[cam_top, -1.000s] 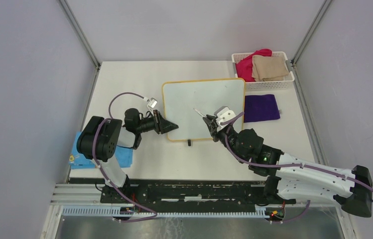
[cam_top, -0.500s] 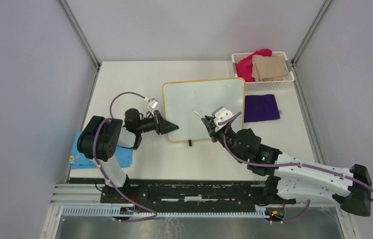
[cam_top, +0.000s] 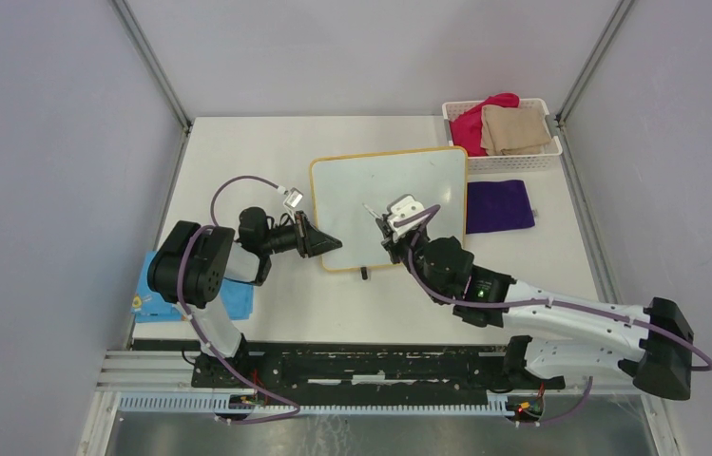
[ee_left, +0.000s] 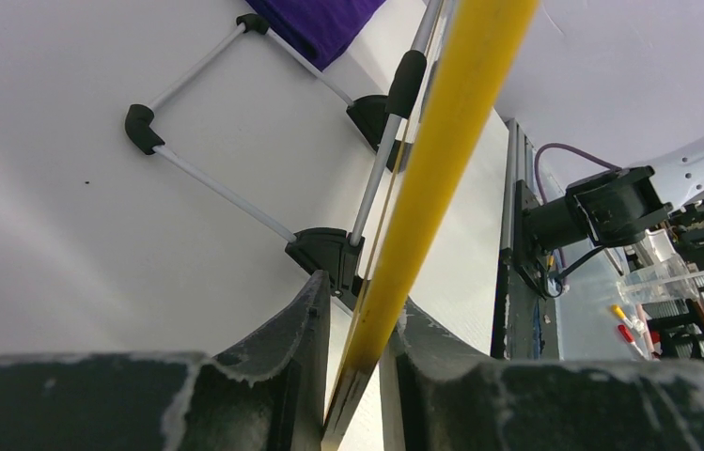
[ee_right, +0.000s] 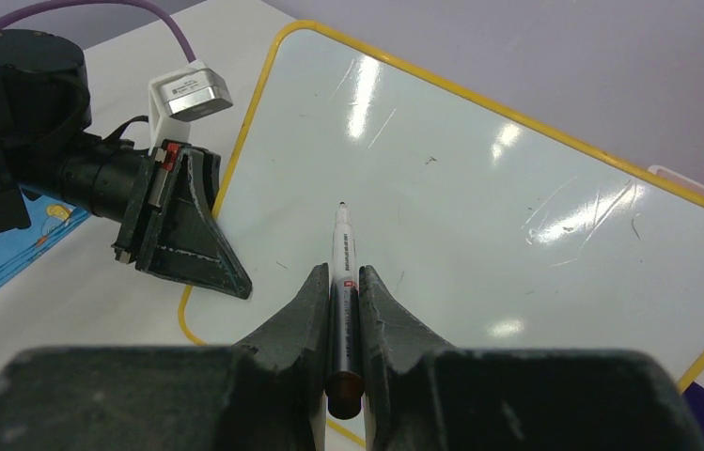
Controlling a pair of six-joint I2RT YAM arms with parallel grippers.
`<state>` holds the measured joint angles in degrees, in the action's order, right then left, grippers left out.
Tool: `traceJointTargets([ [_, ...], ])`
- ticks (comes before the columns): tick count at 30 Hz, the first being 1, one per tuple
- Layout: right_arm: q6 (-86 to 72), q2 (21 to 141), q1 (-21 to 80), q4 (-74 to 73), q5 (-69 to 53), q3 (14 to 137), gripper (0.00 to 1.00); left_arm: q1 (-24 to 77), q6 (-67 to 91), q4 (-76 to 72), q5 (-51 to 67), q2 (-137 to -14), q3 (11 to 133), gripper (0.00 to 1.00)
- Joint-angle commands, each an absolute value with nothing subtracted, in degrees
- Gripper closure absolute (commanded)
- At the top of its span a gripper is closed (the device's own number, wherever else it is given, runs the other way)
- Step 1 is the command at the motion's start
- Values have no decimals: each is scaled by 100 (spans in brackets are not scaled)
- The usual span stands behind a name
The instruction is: Write a sentence on the whiteboard
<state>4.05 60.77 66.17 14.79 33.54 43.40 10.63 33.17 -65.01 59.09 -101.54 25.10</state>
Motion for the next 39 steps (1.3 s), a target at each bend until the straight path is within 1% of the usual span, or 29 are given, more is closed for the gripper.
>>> traceJointTargets([
  [1, 338, 6391, 6626, 2027, 3675, 4806, 100, 1046, 3130, -6360, 5706, -10137, 2553, 83],
  [8, 331, 7072, 6524, 2351, 3583, 5249, 100, 1049, 3061, -6226, 5693, -10110, 2588, 85],
  [15, 203, 7486, 6387, 2457, 3406, 5546, 100, 1055, 2989, -6089, 5678, -10098, 2618, 89],
  [27, 9, 7999, 6194, 2571, 3168, 5881, 100, 1072, 2821, -5825, 5695, -10064, 2667, 98],
  [39, -297, 8479, 6092, 2602, 3020, 6243, 100, 1084, 2674, -5619, 5685, -10038, 2694, 98],
])
